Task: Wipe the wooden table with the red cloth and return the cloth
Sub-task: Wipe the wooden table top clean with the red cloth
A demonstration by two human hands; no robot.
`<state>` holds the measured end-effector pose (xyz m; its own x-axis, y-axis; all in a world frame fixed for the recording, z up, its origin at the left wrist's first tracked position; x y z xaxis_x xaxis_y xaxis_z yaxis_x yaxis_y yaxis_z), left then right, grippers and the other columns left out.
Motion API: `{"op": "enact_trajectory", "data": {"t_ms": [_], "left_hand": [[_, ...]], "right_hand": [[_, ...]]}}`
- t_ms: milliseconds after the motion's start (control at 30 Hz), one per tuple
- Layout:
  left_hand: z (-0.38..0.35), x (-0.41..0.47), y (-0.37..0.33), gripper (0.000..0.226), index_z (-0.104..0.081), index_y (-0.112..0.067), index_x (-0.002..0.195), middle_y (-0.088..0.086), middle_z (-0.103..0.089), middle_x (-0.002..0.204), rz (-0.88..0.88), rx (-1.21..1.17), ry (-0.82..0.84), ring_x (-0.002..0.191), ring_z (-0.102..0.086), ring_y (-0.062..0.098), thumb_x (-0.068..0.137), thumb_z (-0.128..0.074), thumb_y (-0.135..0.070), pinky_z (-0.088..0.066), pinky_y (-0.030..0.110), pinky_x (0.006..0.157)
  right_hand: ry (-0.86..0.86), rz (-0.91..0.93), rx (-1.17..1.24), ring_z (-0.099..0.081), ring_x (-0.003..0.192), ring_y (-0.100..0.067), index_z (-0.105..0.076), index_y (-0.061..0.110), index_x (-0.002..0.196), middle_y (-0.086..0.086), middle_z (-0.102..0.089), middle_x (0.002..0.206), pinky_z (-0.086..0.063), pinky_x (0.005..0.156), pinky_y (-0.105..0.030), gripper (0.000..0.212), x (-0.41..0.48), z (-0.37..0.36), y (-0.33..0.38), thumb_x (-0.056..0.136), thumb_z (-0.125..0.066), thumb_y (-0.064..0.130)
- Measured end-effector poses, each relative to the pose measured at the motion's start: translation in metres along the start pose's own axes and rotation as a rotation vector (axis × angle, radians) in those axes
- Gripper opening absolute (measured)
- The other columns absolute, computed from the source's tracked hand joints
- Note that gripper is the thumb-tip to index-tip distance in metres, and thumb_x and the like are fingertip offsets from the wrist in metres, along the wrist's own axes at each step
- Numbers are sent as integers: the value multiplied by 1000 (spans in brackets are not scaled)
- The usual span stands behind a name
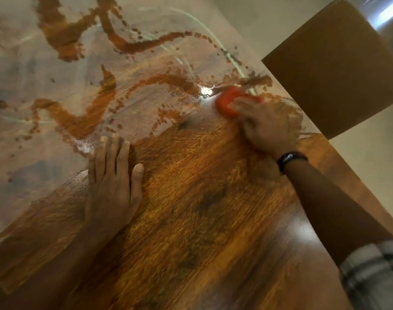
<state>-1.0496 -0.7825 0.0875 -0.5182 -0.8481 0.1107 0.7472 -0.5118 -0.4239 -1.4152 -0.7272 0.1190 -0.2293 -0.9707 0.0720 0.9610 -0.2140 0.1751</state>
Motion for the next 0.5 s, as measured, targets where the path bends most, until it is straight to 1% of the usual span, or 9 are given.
{"op": "enact_trajectory", "data": {"t_ms": [33,100,133,167,200,300,400,467,500], "left_hand": [[0,0,0,62,-35,-1,151,18,-30,161,-2,10,3,155,-10,29,106,-23,-42,-10,54,125],[1,-1,-1,62,-35,-2,151,18,-29,161,-2,20,11,155,-11,29,106,-22,-43,-7,52,126],[1,-1,-1,62,-35,-3,150,17,-29,161,-3,19,11,155,-11,29,106,-22,-43,-5,50,126],[1,0,-1,62,-36,-3,150,17,-29,161,-5,18,10,155,-11,29,106,-21,-44,-4,48,127],[1,0,-2,63,-37,-3,150,17,-29,161,-7,17,10,155,-11,29,106,-20,-44,-3,47,127],[1,0,-2,62,-36,-2,150,17,-29,161,5,9,7,155,-12,29,105,-22,-43,-3,47,127],[1,0,-3,61,-34,-2,151,18,-28,161,20,9,11,155,-13,29,105,-23,-41,-8,51,126],[1,0,-2,62,-32,-2,152,18,-28,162,24,8,14,155,-13,29,105,-22,-42,-10,52,126],[1,0,-3,62,-32,-2,152,17,-28,162,23,8,13,155,-13,28,105,-21,-42,-10,52,126]], "right_hand": [[-48,-160,8,-38,129,-26,-48,40,140,8,-43,151,-30,105,-40,39,10,6,-30,102,-42,33],[-119,-528,90,-35,130,-30,-50,40,137,8,-44,148,-32,107,-54,40,25,13,-64,100,-39,36],[-128,-654,127,-37,129,-31,-51,40,136,6,-44,146,-34,106,-56,39,30,14,-64,99,-39,36],[-116,-684,111,-39,127,-33,-51,38,136,3,-44,146,-35,105,-56,39,35,11,-53,99,-38,37],[-106,-637,82,-41,126,-34,-51,36,137,1,-45,146,-35,105,-53,40,37,8,-31,100,-37,36],[-119,-271,76,-47,111,-29,-51,29,138,-3,-48,145,-44,95,-44,38,18,-10,61,102,-40,28],[27,107,171,-42,102,-24,-53,25,138,-3,-49,144,-42,83,-36,43,-34,-28,158,98,-39,22],[164,344,147,-41,105,-24,-51,28,140,0,-47,148,-39,84,-35,47,-52,-31,178,96,-36,25],[187,393,143,-41,105,-23,-50,30,141,2,-46,149,-40,85,-34,47,-44,-29,169,96,-38,24]]}}
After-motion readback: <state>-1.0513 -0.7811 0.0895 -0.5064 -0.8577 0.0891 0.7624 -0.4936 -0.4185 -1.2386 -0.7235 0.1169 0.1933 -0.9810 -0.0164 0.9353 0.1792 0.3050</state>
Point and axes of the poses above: each hand's wrist, its own x-axis towards the middle knuckle, its own z-axis out of the back of the hand, y = z × x, the point moved 1 cm from there along x, towards the middle knuckle
